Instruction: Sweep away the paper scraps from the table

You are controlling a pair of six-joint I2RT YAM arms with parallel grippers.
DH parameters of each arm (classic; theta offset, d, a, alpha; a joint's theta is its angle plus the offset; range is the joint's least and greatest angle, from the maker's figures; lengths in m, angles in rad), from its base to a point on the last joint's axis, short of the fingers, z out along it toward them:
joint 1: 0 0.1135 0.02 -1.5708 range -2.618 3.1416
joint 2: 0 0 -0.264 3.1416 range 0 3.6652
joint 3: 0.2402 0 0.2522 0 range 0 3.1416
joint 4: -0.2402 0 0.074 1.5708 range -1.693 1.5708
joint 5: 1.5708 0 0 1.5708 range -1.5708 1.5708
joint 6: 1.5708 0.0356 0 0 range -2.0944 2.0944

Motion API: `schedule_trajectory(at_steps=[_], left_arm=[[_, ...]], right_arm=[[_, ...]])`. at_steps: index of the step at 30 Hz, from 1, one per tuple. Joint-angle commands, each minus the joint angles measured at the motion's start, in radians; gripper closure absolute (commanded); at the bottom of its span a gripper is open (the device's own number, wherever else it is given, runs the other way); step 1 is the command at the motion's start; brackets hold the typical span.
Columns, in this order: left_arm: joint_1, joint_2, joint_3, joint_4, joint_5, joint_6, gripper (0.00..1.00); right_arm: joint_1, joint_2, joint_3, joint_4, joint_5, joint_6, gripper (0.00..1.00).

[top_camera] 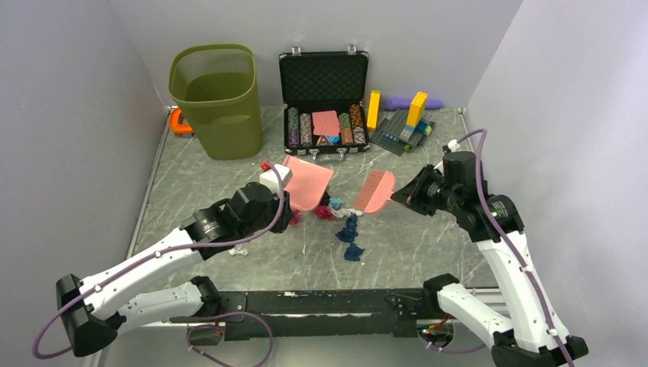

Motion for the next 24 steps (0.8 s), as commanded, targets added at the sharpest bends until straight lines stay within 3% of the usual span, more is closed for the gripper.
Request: schedule_trajectory(at_steps=[1,6,10,13,17,24], left_arm=[[0.035,-0.059,0.01,-0.094,-0.095,-0.043,1.0],[0.069,-0.108,0.047,-0.218,-0.157,-0.054,1.0],[0.083,-0.14,0.097,-0.339,-0.276,-0.077,1.0],[0.089,-0.165,0.167,-0.428,-0.354,-0.083,1.0],[0.09,-0.186,0.277,-0.542,-0.477,-0.055,1.0],[0.093,-0.168,0.512,-0.697,-0.651,0.01,1.0]], right_arm=[[0.001,0.009,0.076,-0.126,0.058,-0.12,1.0],[0.011,0.043,-0.009,-0.166,0.003,-0.228,1.0],[0.059,-0.048,-0.136,0.092,-0.308,-0.302,1.0],[0.149,-0.041,-0.185,0.263,-0.349,-0.272,1.0],[0.345,0.13,-0.171,0.444,-0.27,-0.239,1.0],[0.543,0.461,-0.076,0.868,-0.303,-0.18,1.0]])
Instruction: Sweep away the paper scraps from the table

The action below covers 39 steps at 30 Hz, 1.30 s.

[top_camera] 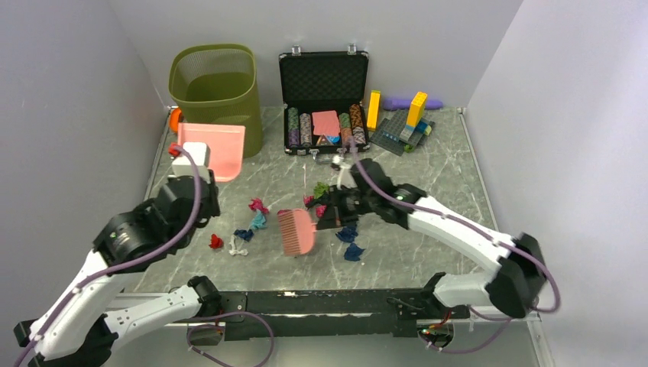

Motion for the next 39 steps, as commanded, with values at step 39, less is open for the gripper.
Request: schedule_trajectory(at_steps=[39], left_arm=[[0.007,0.035,0.122,-0.072,0.023,0.069,1.0]], right_arm=[[0.139,0.694,0.723,-0.509,0.674,-0.031,1.0]])
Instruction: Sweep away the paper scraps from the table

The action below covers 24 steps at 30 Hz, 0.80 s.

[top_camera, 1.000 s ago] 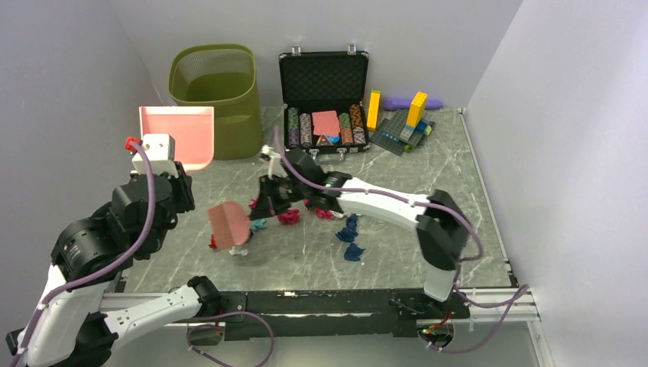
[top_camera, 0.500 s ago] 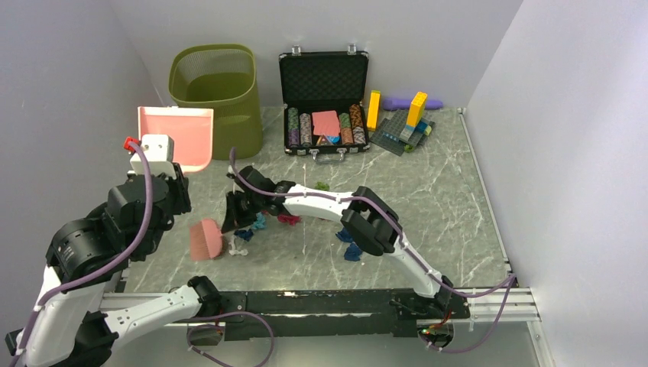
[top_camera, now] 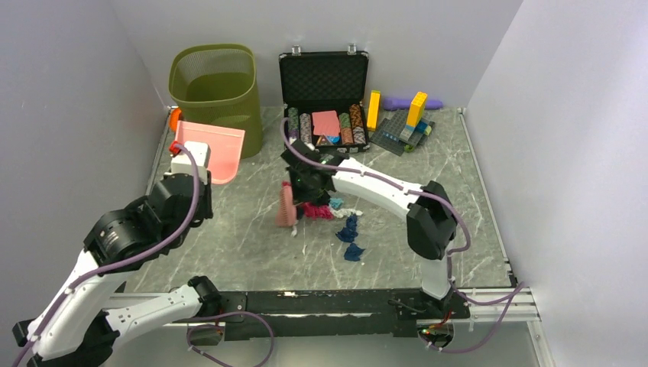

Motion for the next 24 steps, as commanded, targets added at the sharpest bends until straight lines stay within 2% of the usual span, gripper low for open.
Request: schedule_trajectory(at_steps=[1,5,9,15,18,20,23,24], left_arm=[[0.005,0.012,-0.027,0.067,0.055,-0.022,1.0],[0.004,0.002,-0.048,0.082,0.049,-0.027,1.0],[0.005,0.021,-0.091,0.093,0.069,-0.033,1.0],[0.004,0.106,-0.181,0.114,0.153,-0.069,1.0],[0.004,0.116,-0.225,0.143,0.198,-0.069,1.0],[0.004,0.113,-0.242,0.152,0.196,-0.069,1.0],[0.005,0.105,-0.25,0.156,0.173,-0.069,1.0],[0.006,0.103,-0.251,0.159,0.17,-0.067,1.0]], right_arm=[[-0.042,-0.066,0.028,-0.267,0.213,-0.107,1.0],[-0.043,-0.165,0.044,-0.238,0.172,-0.144,1.0],[-0.042,-0.253,0.055,-0.243,0.215,-0.148,1.0],[-0.047,-0.357,0.087,-0.392,0.334,-0.149,1.0],[-0.053,-0.418,0.05,-0.464,0.352,-0.151,1.0],[-0.052,-0.478,-0.034,-0.455,0.261,-0.203,1.0],[-0.025,-0.586,-0.212,-0.356,-0.032,-0.303,1.0],[-0.005,-0.612,-0.258,-0.335,-0.051,-0.306,1.0]])
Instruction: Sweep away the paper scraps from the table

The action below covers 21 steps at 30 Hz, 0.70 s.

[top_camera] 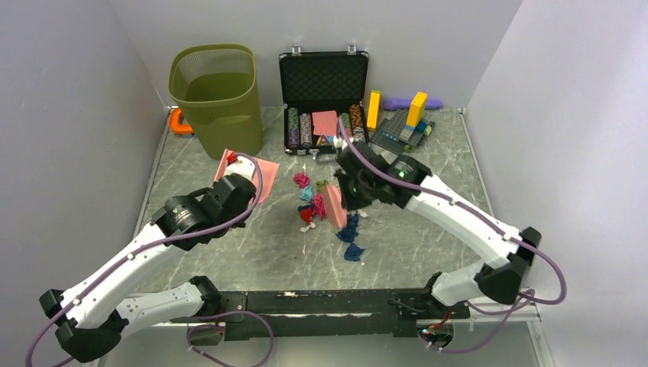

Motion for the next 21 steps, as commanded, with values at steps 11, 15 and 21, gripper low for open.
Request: schedule_trajectory(at_steps=[11,15,21], left_arm=[[0.007,-0.025,-0.012,0.101,0.036,0.036,1.0],[0.008,-0.024,-0.027,0.121,0.053,0.036,1.0],[0.007,-0.031,-0.034,0.107,0.023,0.02,1.0]], right_arm=[[0.222,-0.152,-0.381,0.007,-0.306,-0.109,1.0],[0.228,-0.027,-0.367,-0.102,-0.071,-0.076,1.0],[0.218,0.096,-0.202,-0.111,0.293,-0.112,1.0]])
